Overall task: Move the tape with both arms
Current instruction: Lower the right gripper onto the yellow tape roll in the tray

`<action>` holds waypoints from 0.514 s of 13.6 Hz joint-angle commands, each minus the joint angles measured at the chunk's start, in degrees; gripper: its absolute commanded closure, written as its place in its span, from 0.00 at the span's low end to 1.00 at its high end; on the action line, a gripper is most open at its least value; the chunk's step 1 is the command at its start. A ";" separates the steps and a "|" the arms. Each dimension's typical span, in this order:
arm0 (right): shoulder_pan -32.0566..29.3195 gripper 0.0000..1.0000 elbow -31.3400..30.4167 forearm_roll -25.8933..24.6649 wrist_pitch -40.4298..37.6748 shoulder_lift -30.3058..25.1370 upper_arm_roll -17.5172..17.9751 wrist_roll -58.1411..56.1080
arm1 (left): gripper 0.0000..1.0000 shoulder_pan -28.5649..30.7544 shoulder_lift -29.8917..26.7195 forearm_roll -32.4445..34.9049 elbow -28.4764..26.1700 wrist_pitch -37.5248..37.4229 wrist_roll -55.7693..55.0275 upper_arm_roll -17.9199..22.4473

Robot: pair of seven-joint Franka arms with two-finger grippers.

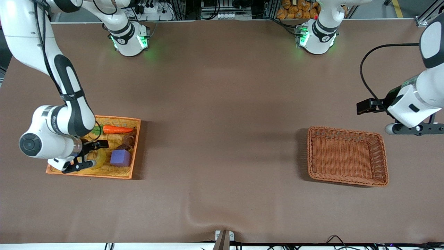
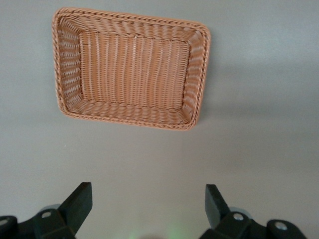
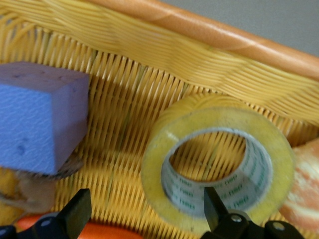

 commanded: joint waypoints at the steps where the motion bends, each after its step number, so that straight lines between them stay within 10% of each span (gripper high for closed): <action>1: -0.43 0.47 1.13 -0.28 1.15 1.12 0.14 -0.94 | 0.00 -0.58 -0.96 -0.09 1.57 -0.41 -1.06 -0.39; 3: -0.79 1.00 1.13 -0.02 1.24 1.48 0.14 -0.94 | 0.00 -0.84 -0.35 -0.26 1.57 -0.32 -1.15 -0.48; 7: -0.53 1.00 1.13 -0.02 0.54 1.04 0.14 -0.94 | 0.00 -0.93 -0.26 0.27 1.57 -0.32 -1.59 -0.39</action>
